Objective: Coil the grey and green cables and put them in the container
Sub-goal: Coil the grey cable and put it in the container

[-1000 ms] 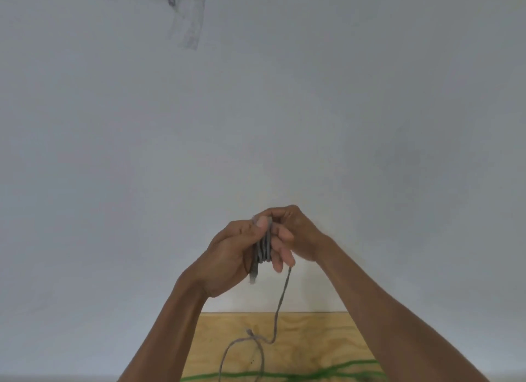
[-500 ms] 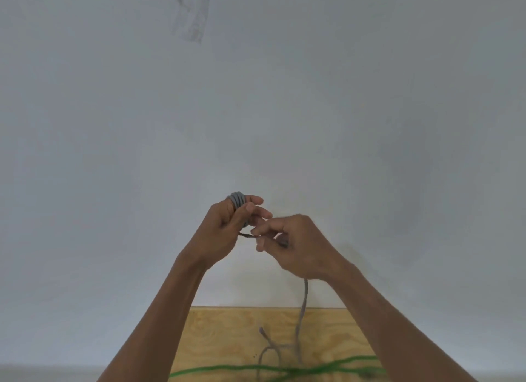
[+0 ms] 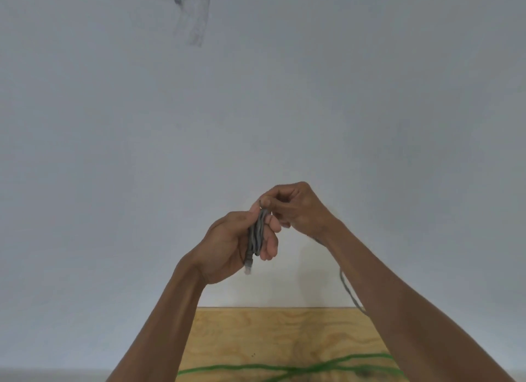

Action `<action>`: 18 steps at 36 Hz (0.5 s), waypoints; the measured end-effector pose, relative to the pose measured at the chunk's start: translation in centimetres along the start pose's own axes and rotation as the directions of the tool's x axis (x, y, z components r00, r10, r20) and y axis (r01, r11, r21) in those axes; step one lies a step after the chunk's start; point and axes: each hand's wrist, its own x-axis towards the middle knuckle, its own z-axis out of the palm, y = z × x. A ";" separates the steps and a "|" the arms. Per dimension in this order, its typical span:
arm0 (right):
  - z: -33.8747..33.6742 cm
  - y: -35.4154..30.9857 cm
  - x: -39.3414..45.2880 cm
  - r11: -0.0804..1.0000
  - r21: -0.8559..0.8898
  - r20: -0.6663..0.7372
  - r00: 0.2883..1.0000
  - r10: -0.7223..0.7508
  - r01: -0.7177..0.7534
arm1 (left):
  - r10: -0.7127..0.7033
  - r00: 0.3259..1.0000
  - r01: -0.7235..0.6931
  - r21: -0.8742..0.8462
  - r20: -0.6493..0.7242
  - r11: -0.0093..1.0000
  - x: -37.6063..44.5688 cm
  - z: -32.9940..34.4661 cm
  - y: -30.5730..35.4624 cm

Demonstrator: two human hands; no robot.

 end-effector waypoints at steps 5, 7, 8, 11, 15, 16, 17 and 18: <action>2.3 1.4 -0.9 0.997 -0.047 0.030 0.997 0.070 -0.069 | 0.112 0.993 -0.108 -0.121 0.032 0.987 0.8 0.2 0.5; 2.8 2.2 -1.1 0.984 -0.129 -0.013 0.992 0.124 -0.124 | 0.155 0.987 -0.149 -0.150 0.030 0.977 1.3 0.2 0.8; 3.0 2.5 -1.3 0.976 -0.177 -0.022 0.992 0.125 -0.127 | 0.172 0.985 -0.170 -0.139 0.005 0.976 1.6 0.2 1.0; 3.5 2.8 -1.9 0.972 -0.215 -0.017 0.995 0.095 -0.097 | 0.198 0.974 -0.206 -0.062 -0.108 0.977 2.1 -0.4 1.5; 4.2 2.7 -2.7 0.962 -0.271 0.043 0.998 0.034 -0.021 | 0.209 0.955 -0.191 0.102 -0.211 0.976 2.4 -1.7 1.2; 4.2 2.8 -2.9 0.957 -0.291 0.038 0.999 0.030 -0.017 | 0.210 0.951 -0.180 0.145 -0.225 0.973 2.4 -1.9 1.1; 4.1 2.8 -3.0 0.947 -0.322 0.032 0.999 0.021 -0.010 | 0.212 0.950 -0.170 0.193 -0.228 0.966 2.4 -2.1 0.9; 4.0 2.8 -3.2 0.933 -0.359 0.031 0.999 0.008 0.003 | 0.217 0.949 -0.159 0.251 -0.227 0.955 2.3 -2.1 0.8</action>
